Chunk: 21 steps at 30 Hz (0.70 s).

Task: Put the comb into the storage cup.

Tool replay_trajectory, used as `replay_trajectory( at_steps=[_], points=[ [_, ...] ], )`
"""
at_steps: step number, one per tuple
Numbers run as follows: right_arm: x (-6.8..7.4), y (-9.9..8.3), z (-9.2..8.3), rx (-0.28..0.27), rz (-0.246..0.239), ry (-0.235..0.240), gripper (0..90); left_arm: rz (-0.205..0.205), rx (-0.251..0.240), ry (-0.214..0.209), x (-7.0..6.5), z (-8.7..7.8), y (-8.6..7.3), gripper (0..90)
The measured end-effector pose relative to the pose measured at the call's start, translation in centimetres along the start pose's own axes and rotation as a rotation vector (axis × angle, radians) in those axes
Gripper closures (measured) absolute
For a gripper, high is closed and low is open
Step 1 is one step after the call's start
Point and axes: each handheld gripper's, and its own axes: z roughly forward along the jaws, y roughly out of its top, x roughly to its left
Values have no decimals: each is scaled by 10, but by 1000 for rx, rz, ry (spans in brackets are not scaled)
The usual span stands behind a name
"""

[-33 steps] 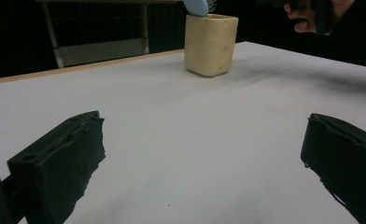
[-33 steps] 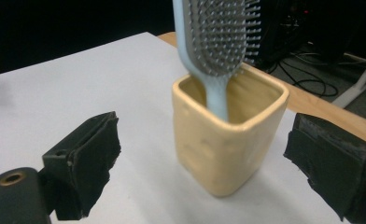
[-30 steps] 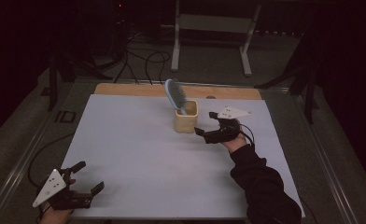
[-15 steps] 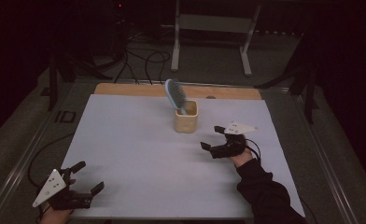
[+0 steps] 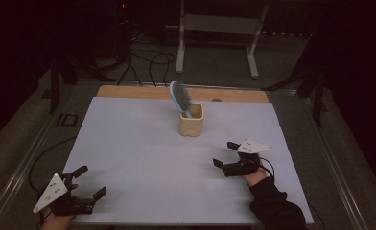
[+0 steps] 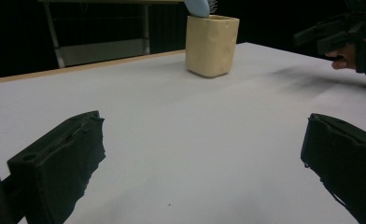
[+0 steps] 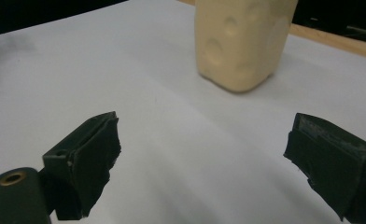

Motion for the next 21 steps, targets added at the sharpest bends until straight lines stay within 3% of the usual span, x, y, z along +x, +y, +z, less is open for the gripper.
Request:
replay_trajectory(
  at_steps=[21],
  points=[
    [5, -35, -48, 51, 44, -84, 90, 4, 1, -1, -1, 0, 0, 0]
  ],
)
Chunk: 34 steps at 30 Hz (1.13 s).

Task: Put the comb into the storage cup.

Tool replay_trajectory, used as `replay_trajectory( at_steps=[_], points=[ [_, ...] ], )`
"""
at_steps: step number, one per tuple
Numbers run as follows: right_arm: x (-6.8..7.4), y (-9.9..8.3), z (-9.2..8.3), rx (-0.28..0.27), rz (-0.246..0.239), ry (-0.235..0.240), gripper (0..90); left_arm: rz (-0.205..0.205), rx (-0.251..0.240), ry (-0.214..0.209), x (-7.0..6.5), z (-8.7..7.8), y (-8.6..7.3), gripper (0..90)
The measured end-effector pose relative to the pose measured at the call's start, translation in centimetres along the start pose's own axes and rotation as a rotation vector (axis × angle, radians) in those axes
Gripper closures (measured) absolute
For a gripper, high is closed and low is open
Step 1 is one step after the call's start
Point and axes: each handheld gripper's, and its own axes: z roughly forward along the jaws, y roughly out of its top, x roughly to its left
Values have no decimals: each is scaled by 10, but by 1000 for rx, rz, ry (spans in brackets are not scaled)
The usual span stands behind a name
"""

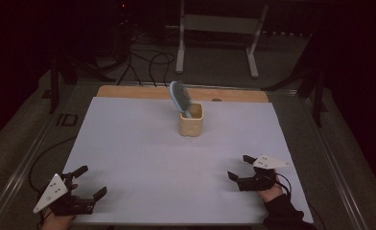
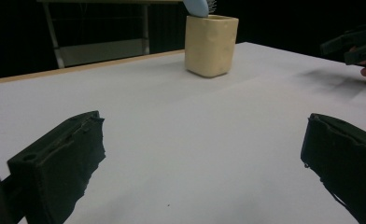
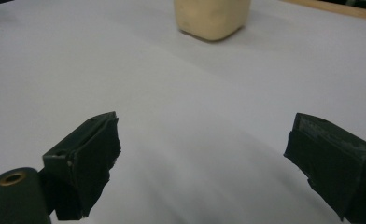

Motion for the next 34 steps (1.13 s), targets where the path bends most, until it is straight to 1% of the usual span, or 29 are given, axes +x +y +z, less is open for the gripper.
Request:
replay_trajectory(
  at_steps=[3, 5, 7, 10, 12, 13, 14, 16, 19, 20, 22, 25, 28, 34],
  points=[
    [-2, -6, -5, 4, 11, -10, 90, 1, 0, 1, 0, 0, 0, 0],
    [-3, -8, -9, -4, 26, -18, 90, 0, 1, 1, 0, 0, 0, 0],
    [-3, -11, -12, -9, 25, -31, 90, 3, 3, 3, 0, -1, 0, 0],
    [-3, -13, -14, -2, 36, -39, 90, 2, -1, 4, -1, -1, 1, 0],
    [-2, -15, -15, -2, 33, -40, 90, 3, 0, 5, -1, -1, 1, 0],
    [-1, -17, -16, 6, 48, -41, 90, 2, -1, 5, -1, -2, 1, 0],
    [0, -18, -16, 4, 50, -41, 91, 4, -1, 5, -1, -2, 1, 0],
    [1, -19, -17, 12, 43, -48, 90, 5, 0, 5, -1, -2, 1, 0],
    [-1, -19, -15, 1, 42, -65, 91, 8, 0, 3, -1, -1, 1, 0],
    [-1, -19, -14, 1, 53, -61, 90, 8, 1, 4, -1, -1, 1, 0],
    [-1, -20, -10, 11, 44, -56, 90, 10, 3, 3, -2, -1, 1, 0],
    [0, -21, -9, 25, 27, -63, 90, 10, 2, 6, -2, -1, 1, 0],
    [0, -20, -11, 11, 34, -62, 91, 11, 4, 5, -2, -1, 1, 0],
    [1, -19, -11, 11, 27, -69, 91, 11, 4, 5, -2, 0, 1, 0]
  ],
)
